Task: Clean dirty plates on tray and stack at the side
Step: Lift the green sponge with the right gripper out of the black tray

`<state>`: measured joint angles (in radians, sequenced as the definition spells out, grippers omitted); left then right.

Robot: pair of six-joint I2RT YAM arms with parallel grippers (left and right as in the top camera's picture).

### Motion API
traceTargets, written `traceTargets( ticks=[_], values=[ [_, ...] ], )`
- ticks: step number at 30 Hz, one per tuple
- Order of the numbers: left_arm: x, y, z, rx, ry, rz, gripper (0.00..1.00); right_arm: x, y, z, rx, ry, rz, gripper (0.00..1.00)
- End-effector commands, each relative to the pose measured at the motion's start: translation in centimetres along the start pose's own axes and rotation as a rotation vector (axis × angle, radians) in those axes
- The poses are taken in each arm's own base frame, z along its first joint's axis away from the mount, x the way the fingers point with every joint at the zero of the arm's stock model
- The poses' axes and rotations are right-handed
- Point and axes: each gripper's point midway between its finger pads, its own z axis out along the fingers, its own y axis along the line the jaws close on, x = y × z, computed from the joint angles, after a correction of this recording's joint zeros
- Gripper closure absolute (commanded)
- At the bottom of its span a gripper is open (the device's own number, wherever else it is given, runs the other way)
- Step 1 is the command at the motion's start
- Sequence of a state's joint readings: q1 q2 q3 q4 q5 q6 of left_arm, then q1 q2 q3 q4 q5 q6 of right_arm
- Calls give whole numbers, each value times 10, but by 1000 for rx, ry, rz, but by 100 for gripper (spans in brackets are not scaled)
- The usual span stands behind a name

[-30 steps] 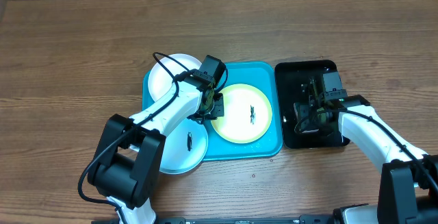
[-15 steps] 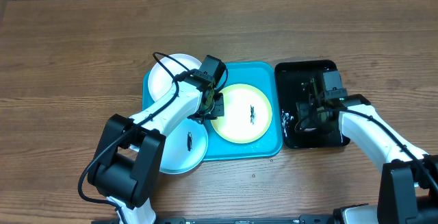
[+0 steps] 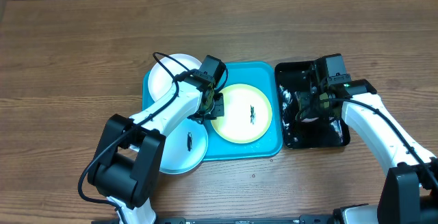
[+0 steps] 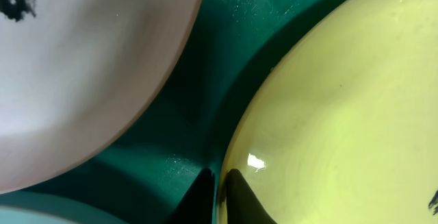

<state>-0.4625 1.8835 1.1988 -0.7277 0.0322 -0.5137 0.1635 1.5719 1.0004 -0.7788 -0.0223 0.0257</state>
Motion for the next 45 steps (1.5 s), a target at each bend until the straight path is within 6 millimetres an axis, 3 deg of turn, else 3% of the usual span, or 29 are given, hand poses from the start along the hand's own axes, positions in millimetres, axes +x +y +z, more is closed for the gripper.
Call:
traceTargets(
  ticks=[1,26,32,41,45],
  values=[
    [-1,7,5,-19,4,9,95,-10,2,-6,-12,-32,1,96],
    [-8,18,4,-86,-40,-80,96,-21,2,-11,-11,-65,108,96],
    [-7,19,4,-89,-34,-80,96,-20,3,-25,-5,-25,110,96],
    [-7,18,4,-86,-37,-81,96,-10,-10,-18,63,-6,143,96],
    [-7,18,4,-87,-37,-81,96,-21,-11,-26,75,-39,160,96]
  ],
)
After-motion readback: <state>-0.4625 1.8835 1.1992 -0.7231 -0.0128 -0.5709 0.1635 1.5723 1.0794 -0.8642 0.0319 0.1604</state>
